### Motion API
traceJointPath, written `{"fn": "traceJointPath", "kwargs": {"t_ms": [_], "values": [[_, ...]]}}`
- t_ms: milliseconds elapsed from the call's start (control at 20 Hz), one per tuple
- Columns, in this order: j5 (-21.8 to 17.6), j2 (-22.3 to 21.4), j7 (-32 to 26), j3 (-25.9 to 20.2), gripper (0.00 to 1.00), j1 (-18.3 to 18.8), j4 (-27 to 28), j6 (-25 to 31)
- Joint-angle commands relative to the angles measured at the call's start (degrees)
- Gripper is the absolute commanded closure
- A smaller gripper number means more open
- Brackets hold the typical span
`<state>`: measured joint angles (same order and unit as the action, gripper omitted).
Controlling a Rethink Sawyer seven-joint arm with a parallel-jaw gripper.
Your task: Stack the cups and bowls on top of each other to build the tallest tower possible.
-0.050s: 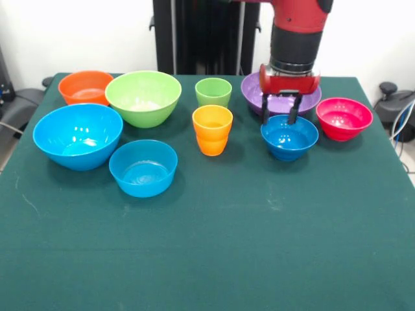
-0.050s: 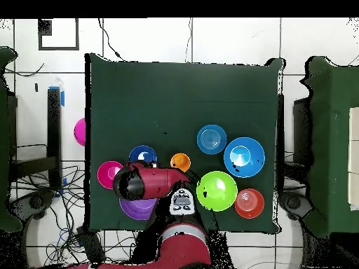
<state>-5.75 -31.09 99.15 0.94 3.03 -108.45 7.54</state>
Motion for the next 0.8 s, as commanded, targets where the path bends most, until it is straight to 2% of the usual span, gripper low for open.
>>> {"fn": "traceJointPath", "kwargs": {"t_ms": [50,350,500,800], "values": [[-5.6,1.8,1.5,-5.0,0.0,3.2,1.6,-1.7],[-8.6,-3.4,0.7,-6.1,0.0,6.3,-2.0,2.1],[-9.5,-4.4,0.8,-6.9,0.0,7.7,-3.1,2.8],[-9.6,-5.6,2.1,-7.6,0.0,7.6,-4.1,3.9]]}}
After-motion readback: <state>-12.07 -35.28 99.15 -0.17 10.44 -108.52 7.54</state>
